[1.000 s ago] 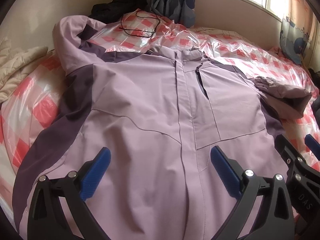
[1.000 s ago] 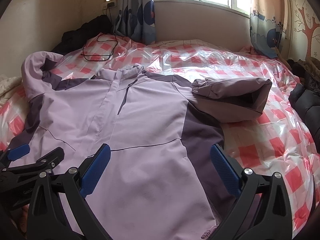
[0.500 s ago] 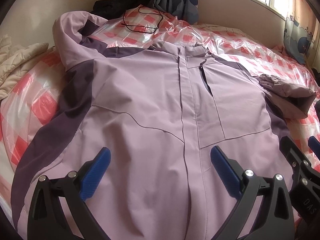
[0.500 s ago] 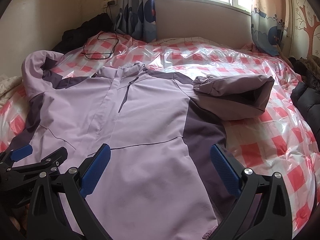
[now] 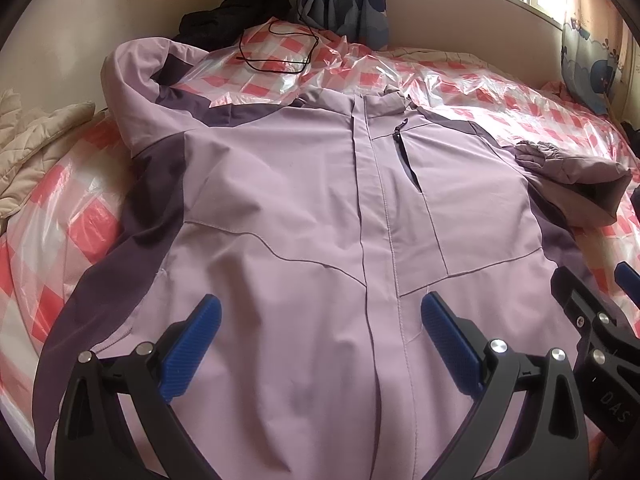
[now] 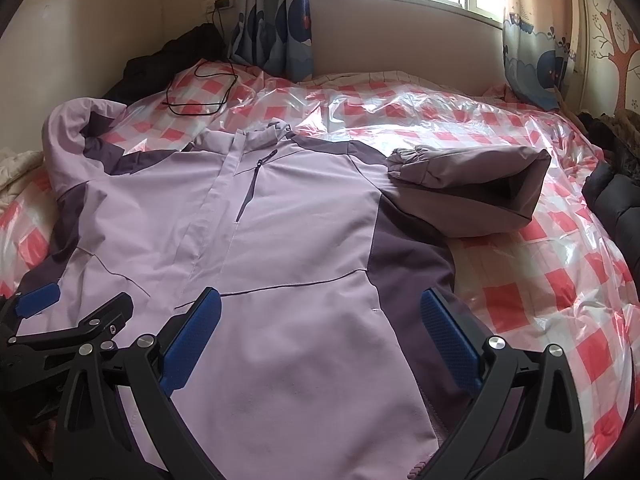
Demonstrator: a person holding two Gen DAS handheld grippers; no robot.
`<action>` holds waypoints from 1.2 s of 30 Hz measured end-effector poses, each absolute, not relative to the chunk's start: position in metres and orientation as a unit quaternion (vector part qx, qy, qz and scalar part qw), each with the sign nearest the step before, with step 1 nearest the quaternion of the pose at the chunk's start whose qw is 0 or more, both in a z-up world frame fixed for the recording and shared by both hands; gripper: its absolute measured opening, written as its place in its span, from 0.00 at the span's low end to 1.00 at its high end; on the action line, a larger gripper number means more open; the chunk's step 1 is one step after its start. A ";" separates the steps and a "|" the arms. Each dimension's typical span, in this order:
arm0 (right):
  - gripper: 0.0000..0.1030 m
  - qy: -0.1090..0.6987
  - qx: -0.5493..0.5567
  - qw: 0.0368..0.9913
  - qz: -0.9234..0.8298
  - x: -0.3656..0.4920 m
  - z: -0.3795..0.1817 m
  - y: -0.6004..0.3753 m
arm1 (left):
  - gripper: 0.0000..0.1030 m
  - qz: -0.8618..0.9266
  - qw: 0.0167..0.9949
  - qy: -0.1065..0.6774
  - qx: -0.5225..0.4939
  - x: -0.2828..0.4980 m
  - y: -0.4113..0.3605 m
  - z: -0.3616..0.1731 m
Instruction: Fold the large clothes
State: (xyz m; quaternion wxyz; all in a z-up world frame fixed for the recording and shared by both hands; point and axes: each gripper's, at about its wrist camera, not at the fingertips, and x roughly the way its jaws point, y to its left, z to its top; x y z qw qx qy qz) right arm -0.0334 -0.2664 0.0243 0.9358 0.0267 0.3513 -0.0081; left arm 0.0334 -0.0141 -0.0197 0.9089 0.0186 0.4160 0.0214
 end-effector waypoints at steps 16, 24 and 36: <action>0.93 0.349 0.027 0.937 -0.010 -0.033 0.023 -0.266 | 0.93 0.021 0.909 0.416 0.020 0.034 -0.015 -0.021; 0.93 0.349 0.025 0.937 -0.009 -0.033 0.023 -0.267 | 0.93 0.020 0.909 0.417 0.022 0.034 -0.015 -0.021; 0.93 0.350 0.025 0.936 -0.009 -0.033 0.023 -0.267 | 0.93 0.020 0.909 0.416 0.022 0.034 -0.013 -0.022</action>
